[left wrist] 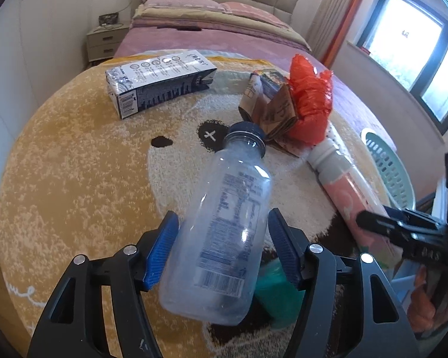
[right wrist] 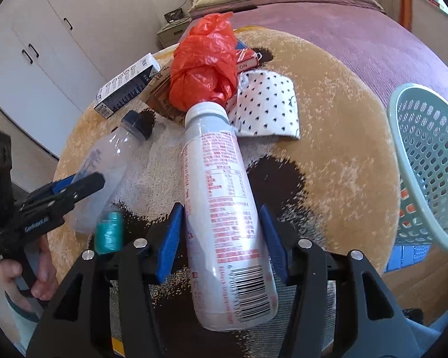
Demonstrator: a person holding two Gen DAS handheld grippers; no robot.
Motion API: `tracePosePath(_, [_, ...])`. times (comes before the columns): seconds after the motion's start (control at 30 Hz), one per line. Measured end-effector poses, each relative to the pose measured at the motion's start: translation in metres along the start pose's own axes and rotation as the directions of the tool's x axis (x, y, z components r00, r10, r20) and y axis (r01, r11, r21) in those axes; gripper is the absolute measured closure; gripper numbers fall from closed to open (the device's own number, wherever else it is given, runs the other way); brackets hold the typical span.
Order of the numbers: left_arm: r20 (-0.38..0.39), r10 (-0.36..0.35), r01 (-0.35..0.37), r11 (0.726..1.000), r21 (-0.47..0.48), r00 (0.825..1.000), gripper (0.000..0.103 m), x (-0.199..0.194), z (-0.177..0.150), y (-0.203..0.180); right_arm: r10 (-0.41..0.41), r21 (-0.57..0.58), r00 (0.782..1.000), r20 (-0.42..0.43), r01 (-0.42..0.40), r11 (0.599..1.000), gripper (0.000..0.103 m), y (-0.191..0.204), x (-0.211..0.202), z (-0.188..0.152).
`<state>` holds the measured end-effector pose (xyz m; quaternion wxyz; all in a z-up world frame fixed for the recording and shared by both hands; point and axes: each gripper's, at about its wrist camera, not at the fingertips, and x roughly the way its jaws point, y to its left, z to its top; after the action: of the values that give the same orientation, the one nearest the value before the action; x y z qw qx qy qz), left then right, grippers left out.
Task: Collect trash
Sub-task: 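Carry bottle and spray can over the wastebasket and release both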
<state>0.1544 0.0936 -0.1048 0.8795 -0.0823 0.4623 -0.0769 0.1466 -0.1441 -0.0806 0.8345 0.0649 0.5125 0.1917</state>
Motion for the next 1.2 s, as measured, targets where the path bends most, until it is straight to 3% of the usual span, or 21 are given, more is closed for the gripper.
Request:
tracePosePath(0.23, [-0.037, -0.003, 0.004, 1.0, 0.011, 0.999, 0.042, 0.005, -0.003, -0.005, 0.0, -0.015, 1.0, 0.01, 0.0, 1.0, 0.053, 0.01, 0.005, -0.013])
tracePosePath(0.37, [-0.03, 0.019, -0.018, 0.999, 0.031, 0.999, 0.048, 0.007, -0.007, -0.011, 0.006, -0.03, 0.999, 0.033, -0.005, 1.0, 0.054, 0.009, 0.002, -0.017])
tracePosePath(0.9, [0.139, -0.113, 0.108, 0.993, 0.037, 0.984, 0.049, -0.045, 0.0, -0.048, 0.113, -0.039, 0.984, 0.141, -0.108, 0.993, 0.056, 0.002, -0.044, -0.022])
tracePosePath(1.2, [0.16, -0.171, 0.155, 0.982, 0.104, 0.972, 0.049, -0.046, 0.014, -0.092, 0.098, 0.018, 0.965, 0.243, -0.106, 0.994, 0.056, -0.033, -0.088, -0.022])
